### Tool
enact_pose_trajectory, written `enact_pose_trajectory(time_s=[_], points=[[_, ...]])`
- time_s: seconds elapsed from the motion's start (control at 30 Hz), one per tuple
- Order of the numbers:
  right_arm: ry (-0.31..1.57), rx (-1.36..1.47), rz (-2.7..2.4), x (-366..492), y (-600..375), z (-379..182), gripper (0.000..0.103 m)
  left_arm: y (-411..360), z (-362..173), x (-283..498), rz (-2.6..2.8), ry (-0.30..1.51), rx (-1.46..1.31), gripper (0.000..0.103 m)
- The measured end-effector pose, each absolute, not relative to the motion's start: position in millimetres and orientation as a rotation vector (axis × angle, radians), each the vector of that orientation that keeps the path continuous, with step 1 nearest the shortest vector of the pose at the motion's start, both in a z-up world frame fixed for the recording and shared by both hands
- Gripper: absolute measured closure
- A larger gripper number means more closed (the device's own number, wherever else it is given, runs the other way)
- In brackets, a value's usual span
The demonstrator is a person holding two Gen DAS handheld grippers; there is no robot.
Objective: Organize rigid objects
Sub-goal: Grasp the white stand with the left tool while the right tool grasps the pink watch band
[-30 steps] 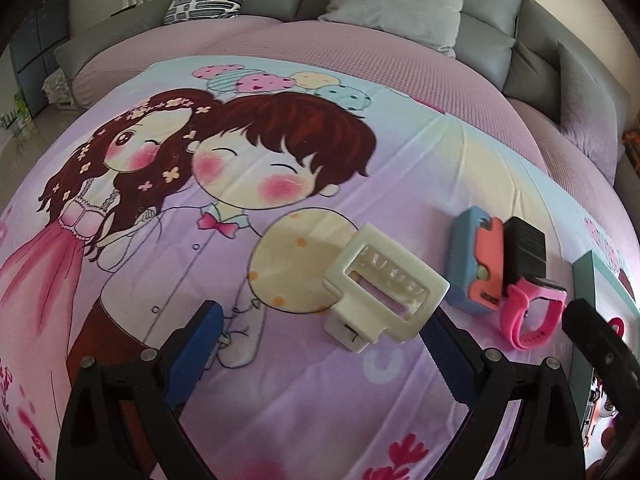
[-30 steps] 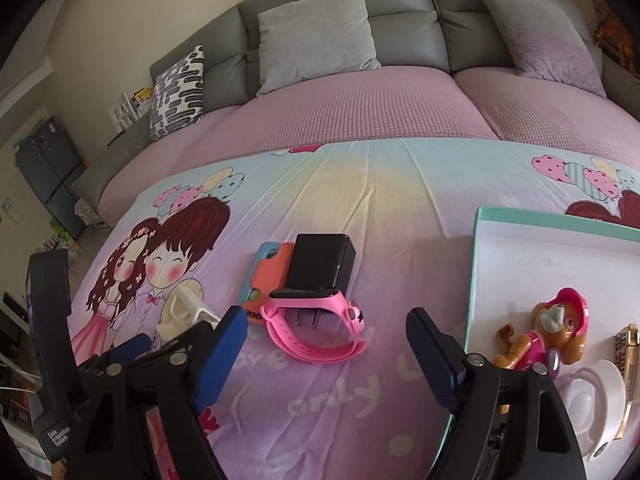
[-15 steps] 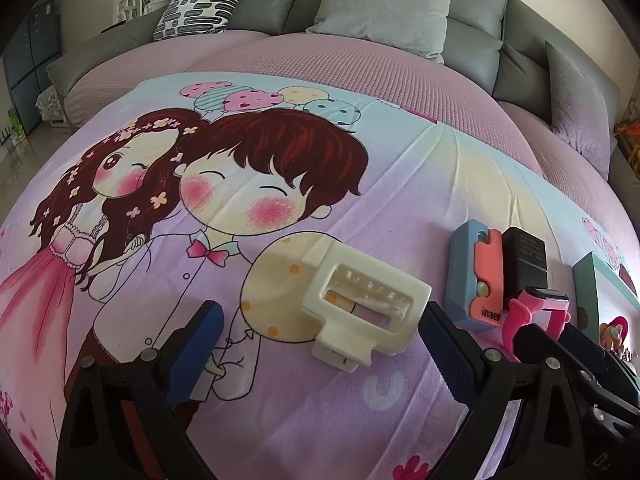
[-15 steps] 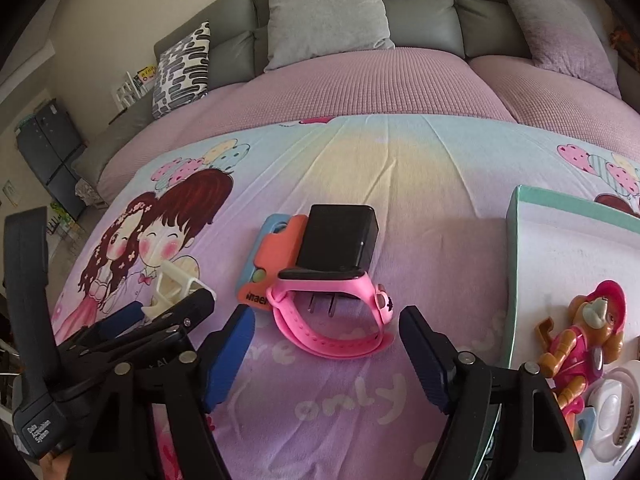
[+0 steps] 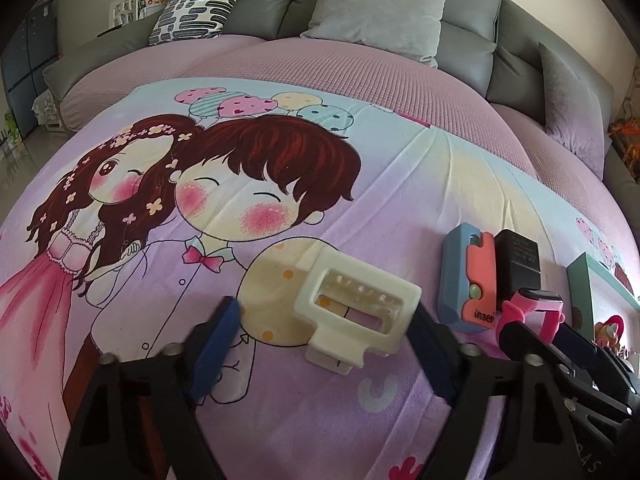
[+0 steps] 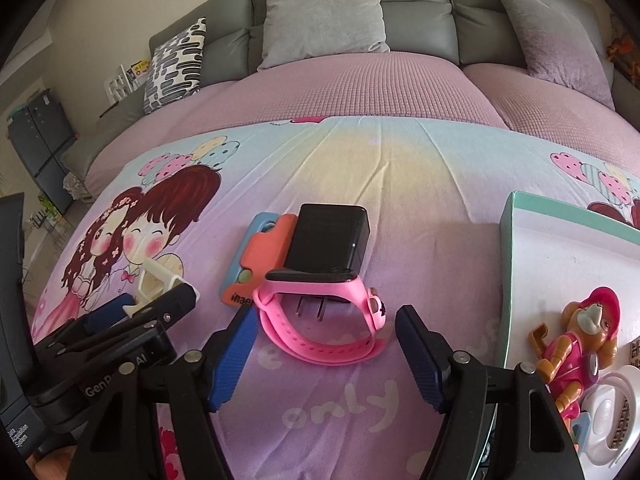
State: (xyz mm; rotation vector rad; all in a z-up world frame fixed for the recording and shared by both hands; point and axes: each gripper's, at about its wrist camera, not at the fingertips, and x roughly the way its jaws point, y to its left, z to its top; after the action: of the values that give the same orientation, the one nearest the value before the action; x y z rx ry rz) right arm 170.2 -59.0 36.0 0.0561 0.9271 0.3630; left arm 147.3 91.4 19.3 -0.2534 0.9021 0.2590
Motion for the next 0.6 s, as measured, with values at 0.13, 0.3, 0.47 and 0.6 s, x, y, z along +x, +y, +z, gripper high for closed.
enact_pose_trajectory(time_s=[0.13, 0.3, 0.47, 0.6], points=[[0.927, 0.045, 0.361, 170.3, -58.1, 35.7, 0.029, 90.8, 19.2, 148.1, 0.260, 0.907, -0.251, 0.041], [0.915, 0.048, 0.366, 169.1, -58.0, 38.0, 0.029, 94.5, 19.9, 146.8, 0.265, 0.906, -0.272, 0.049], [0.913, 0.028, 0.381, 167.9, -51.6, 37.5, 0.032, 95.9, 20.3, 145.0, 0.272, 0.914, -0.277, 0.049], [0.917, 0.035, 0.374, 169.2, -52.0, 34.2, 0.037, 95.9, 19.8, 144.9, 0.272, 0.918, -0.276, 0.049]])
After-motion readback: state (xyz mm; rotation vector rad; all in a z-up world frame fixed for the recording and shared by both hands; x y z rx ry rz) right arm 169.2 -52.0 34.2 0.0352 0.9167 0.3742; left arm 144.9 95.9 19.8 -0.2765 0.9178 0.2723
